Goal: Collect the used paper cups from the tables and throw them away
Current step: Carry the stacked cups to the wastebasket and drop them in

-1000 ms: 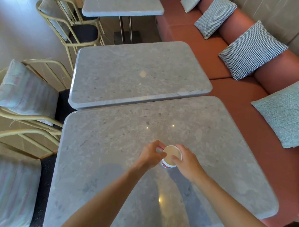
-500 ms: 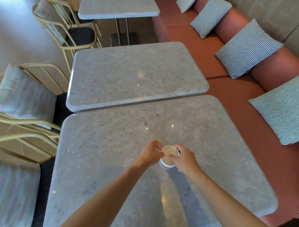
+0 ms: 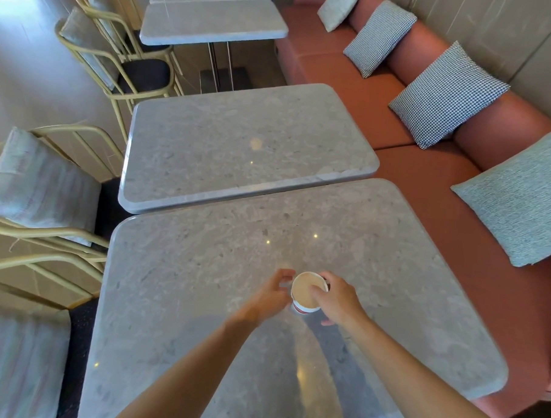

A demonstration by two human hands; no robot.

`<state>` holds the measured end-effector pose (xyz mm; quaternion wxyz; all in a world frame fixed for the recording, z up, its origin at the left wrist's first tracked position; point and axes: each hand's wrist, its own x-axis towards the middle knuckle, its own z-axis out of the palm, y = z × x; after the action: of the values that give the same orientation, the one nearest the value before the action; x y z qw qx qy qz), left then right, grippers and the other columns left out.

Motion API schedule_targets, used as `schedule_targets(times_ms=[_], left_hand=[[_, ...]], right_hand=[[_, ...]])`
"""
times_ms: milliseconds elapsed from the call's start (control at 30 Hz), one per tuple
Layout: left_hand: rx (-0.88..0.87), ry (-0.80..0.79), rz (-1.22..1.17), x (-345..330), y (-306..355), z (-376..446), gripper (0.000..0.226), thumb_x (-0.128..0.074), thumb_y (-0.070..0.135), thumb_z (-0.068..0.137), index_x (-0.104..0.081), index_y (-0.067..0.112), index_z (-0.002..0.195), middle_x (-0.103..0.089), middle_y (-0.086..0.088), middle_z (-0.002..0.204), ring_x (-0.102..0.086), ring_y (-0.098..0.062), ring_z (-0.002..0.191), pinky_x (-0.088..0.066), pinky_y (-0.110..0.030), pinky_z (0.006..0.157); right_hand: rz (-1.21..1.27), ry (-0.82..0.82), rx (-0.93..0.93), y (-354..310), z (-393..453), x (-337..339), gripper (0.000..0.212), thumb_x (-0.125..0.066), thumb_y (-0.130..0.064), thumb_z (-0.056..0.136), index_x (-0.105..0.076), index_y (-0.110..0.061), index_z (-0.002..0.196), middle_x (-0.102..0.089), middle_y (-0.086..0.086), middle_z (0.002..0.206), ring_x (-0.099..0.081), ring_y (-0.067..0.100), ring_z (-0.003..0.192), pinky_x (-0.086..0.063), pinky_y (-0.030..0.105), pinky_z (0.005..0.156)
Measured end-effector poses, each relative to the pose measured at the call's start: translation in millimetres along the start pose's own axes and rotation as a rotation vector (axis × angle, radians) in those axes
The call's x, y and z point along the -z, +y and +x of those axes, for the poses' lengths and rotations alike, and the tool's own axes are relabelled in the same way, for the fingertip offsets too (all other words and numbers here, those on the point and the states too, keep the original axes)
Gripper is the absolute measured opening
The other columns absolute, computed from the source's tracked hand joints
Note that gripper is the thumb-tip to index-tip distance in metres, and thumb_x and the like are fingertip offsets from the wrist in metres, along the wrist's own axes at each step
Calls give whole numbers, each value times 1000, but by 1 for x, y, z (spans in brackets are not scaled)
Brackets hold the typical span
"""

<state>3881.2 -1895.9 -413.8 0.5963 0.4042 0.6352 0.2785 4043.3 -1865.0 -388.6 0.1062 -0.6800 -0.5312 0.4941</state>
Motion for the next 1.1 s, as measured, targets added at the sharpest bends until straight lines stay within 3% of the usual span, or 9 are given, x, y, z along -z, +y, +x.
schedule_targets(times_ms=[100, 200, 400, 533, 667, 767, 833, 1000, 1100], left_hand=[[-118, -62, 142, -4, -6, 1, 66, -52, -26, 81, -41, -1, 141, -52, -22, 137, -51, -20, 110, -47, -15, 69], [-200, -63, 244, -12, -7, 3, 66, -68, -22, 76, -46, -2, 135, -58, -16, 127, -52, -19, 110, -42, 1, 74], [-316, -147, 278, -30, 12, 5, 74, -84, -9, 68, -49, -2, 133, -61, -8, 118, -59, -20, 107, -47, -10, 83], [-412, -165, 313, -55, 34, -3, 80, -81, 23, 60, -53, -3, 130, -65, -16, 122, -61, -25, 107, -48, -36, 95], [-409, -206, 332, -87, 47, -3, 67, -83, -1, 70, -54, 2, 130, -65, -15, 124, -61, -27, 115, -47, -38, 100], [-416, -227, 320, -116, 52, -6, 65, -83, -7, 73, -55, 3, 130, -65, -12, 123, -59, -20, 112, -46, -17, 89], [-439, -270, 312, -139, 54, -11, 64, -84, -8, 72, -56, 4, 129, -66, -13, 123, -60, -17, 109, -45, -12, 84], [-444, -400, 267, -202, 48, -44, 58, -83, 12, 68, -59, 36, 114, -68, 7, 114, -64, -10, 107, -51, -12, 81], [-447, -491, 303, -241, 40, -68, 61, -82, 24, 61, -56, 42, 113, -67, 6, 116, -65, -14, 109, -55, -32, 92]], right_hand=[[51, 2, -6, 2, -2, 1, 25, -56, -21, 91, -64, -22, 116, -59, 4, 114, -61, 25, 96, -58, 31, 46], [95, 24, -1, 6, -5, 7, 25, -53, -19, 92, -66, -21, 114, -61, 5, 113, -61, 23, 92, -53, 26, 41], [197, 180, 47, 24, -20, 36, 14, -56, -24, 93, -68, -27, 101, -66, 0, 99, -63, 14, 82, -58, 30, 47], [221, 319, 99, 40, -35, 57, 12, -56, -23, 95, -67, -26, 94, -66, -8, 87, -64, 13, 83, -61, 47, 72], [254, 410, 114, 61, -50, 78, 17, -52, -24, 96, -68, -27, 99, -66, -15, 90, -63, 11, 88, -59, 45, 79], [294, 446, 139, 85, -66, 90, 17, -54, -30, 97, -64, -27, 110, -66, -6, 106, -61, 11, 98, -51, 29, 80], [314, 461, 128, 104, -79, 94, 31, -62, -37, 92, -58, -27, 121, -61, -4, 118, -58, 13, 107, -45, 23, 84], [344, 574, 42, 154, -129, 106, 78, -68, -66, 65, -45, -33, 132, -53, -6, 123, -49, 15, 118, -45, 35, 99], [376, 661, 14, 188, -168, 111, 83, -72, -63, 61, -43, -33, 132, -51, -6, 125, -48, 16, 119, -46, 38, 100]])
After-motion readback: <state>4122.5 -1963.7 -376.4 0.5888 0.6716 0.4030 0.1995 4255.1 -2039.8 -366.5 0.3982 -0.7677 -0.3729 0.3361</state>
